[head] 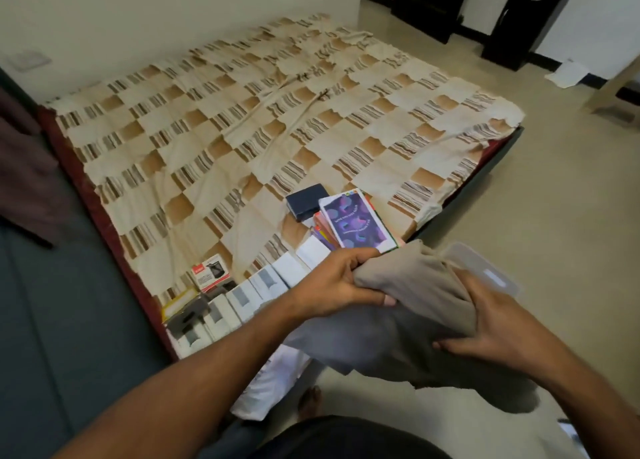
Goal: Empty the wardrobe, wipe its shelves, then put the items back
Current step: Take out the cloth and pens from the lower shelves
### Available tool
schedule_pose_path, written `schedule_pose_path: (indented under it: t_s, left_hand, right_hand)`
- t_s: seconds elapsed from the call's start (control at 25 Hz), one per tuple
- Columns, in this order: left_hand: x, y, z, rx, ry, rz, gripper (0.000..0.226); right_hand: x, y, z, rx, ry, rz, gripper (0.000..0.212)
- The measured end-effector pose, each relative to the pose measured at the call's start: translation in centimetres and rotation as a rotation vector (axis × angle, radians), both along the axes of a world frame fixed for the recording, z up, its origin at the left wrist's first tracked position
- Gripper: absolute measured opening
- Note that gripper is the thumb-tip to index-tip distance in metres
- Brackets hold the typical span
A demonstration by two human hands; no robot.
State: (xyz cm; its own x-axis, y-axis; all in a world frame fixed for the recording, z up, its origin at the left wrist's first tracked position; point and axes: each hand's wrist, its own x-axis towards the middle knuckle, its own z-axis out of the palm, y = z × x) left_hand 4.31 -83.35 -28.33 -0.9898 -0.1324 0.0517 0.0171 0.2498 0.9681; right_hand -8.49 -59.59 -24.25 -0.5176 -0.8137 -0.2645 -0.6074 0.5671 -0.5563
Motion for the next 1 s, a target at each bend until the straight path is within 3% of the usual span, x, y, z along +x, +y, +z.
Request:
schedule_pose_path:
  t_s: [0.16, 0.36, 0.52, 0.68, 0.8, 0.88, 1.0]
  left_hand:
    - [0.6, -7.2, 1.3, 0.022, -0.036, 0.067, 0.043]
    - [1.9, -15.1, 3.3, 0.099, -0.066, 0.364, 0.043]
    - [1.6, -20.2, 2.3, 0.088, -0.073, 0.793, 0.064]
    - [0.7, -23.2, 1.6, 0.079, -0.184, 1.293, 0.066]
    - [0.2, -23.3, 0.9, 0.111, -0.218, 1.428, 0.064]
    - [0.0, -22.9, 0.2, 0.129, -0.256, 1.454, 0.062]
    - [-0.7, -22.2, -1.5, 0.197, -0.323, 1.458, 0.058]
  right_hand:
    - [-2.7, -7.3, 0.5, -0.022, 0.015, 0.054, 0.046]
    - [-7.1, -19.0, 3.2, -0.139, 0.091, 0.246, 0.026]
    - [-10.7, -31.6, 3.5, -0.178, 0.127, 0.424, 0.02]
    - [-13.6, -45.4, 2.0, -0.223, 0.249, 0.504, 0.026]
    - [-13.6, -52.9, -0.5, -0.32, 0.39, 0.531, 0.027]
    - [-12.7, -55.5, -4.7, -0.333, 0.373, 0.583, 0.028]
    - [-10.3, -56.4, -14.8, -0.176, 0.27, 0.717, 0.027]
